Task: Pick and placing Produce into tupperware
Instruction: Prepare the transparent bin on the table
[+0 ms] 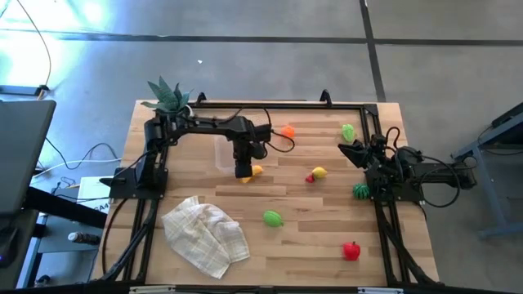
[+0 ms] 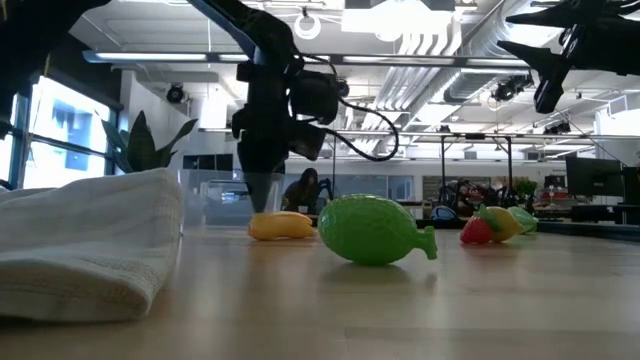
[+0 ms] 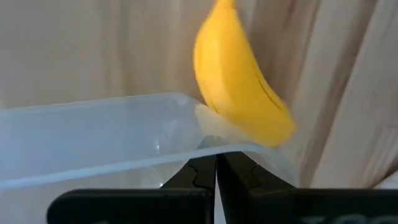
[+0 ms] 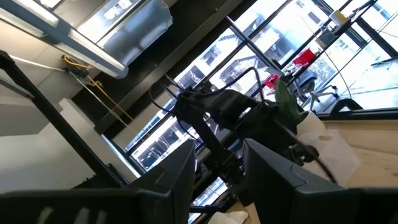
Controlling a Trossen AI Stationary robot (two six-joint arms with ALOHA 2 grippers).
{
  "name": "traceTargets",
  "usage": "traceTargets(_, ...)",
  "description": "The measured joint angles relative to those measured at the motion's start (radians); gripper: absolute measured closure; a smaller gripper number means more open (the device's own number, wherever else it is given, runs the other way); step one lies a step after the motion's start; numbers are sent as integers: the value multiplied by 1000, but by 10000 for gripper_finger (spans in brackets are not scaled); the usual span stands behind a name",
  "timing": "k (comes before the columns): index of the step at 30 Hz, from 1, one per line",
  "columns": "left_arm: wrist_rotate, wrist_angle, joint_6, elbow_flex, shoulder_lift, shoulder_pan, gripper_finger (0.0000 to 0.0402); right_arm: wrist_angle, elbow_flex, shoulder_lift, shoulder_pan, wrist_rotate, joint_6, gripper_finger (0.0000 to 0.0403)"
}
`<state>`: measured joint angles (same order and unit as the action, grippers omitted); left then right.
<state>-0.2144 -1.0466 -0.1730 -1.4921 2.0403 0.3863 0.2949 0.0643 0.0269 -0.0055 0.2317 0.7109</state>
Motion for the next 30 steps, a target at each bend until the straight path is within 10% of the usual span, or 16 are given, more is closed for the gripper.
traceTargets(30, -145, 49, 126, 0, 0, -283, 399, -9, 0, 0, 0, -29, 15, 277)
